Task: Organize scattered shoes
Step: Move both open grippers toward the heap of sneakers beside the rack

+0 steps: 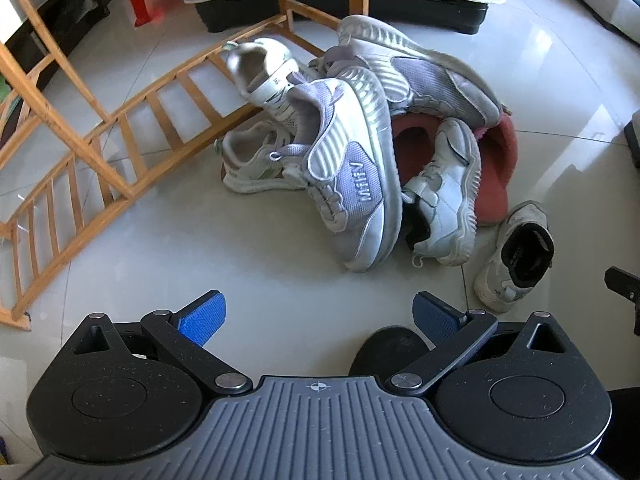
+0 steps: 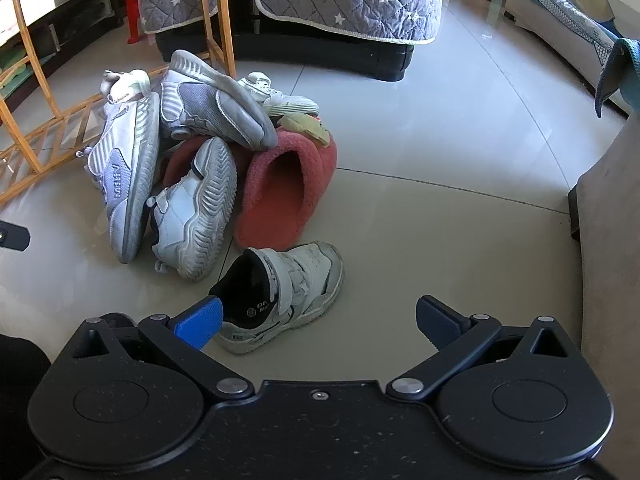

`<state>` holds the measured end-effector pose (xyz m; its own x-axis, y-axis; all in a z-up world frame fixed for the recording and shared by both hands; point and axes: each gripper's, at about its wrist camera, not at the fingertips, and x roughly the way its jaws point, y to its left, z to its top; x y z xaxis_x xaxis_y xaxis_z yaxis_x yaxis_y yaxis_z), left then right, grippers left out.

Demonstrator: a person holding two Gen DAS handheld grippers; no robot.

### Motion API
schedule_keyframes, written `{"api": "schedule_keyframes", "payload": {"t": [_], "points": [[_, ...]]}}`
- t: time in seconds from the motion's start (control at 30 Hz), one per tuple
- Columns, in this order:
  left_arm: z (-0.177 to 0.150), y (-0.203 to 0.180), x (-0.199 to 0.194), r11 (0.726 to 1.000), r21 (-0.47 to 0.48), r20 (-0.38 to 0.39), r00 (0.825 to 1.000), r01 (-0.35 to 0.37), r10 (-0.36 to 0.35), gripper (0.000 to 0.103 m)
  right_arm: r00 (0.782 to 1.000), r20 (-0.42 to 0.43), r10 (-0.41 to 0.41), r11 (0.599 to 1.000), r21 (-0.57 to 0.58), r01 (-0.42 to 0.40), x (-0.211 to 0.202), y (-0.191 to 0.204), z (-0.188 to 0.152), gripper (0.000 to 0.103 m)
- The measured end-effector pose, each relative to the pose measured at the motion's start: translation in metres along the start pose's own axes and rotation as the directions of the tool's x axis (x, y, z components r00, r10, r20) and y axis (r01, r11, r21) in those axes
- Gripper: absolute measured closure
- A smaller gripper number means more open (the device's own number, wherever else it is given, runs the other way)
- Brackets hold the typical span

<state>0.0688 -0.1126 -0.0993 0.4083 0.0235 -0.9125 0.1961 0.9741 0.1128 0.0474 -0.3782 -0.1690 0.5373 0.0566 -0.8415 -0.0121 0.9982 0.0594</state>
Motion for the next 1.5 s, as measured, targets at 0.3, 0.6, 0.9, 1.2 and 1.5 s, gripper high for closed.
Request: {"api": "schedule_keyframes", "payload": {"t": [0.3,0.6,0.9,1.2,1.5], "points": [[0.016,-0.021,-0.008,0.996,0.090,0.030,0.999,-0.019,0.017,0.002,1.000,0.001,0.000,1.000,0.004,0.000,-0.008,-0.006,-0.003,0.000],[0.025,-0.037,-0.012,0.986,0.167,0.051,0.999,-0.026,0.018,0.002,1.000,0.005,0.004,1.000,0.002,-0.004,-0.011,-0.008,0.000,0.000],[0.037,-0.043,-0.012,0.981,0.191,0.068,0.998,-0.013,0.000,0.002,1.000,0.011,0.013,1.000,-0.020,-0.013,-0.009,-0.004,0.011,0.000],[0.047,-0.044,-0.006,0.984,0.176,0.069,0.998,-0.007,-0.005,0.002,1.000,0.016,0.022,0.999,-0.041,-0.022,-0.007,0.000,0.021,0.000],[0.058,-0.043,0.002,0.988,0.155,0.072,0.997,-0.014,0.003,0.002,0.999,0.025,0.036,0.997,-0.066,-0.034,-0.003,0.004,0.032,0.000]]}}
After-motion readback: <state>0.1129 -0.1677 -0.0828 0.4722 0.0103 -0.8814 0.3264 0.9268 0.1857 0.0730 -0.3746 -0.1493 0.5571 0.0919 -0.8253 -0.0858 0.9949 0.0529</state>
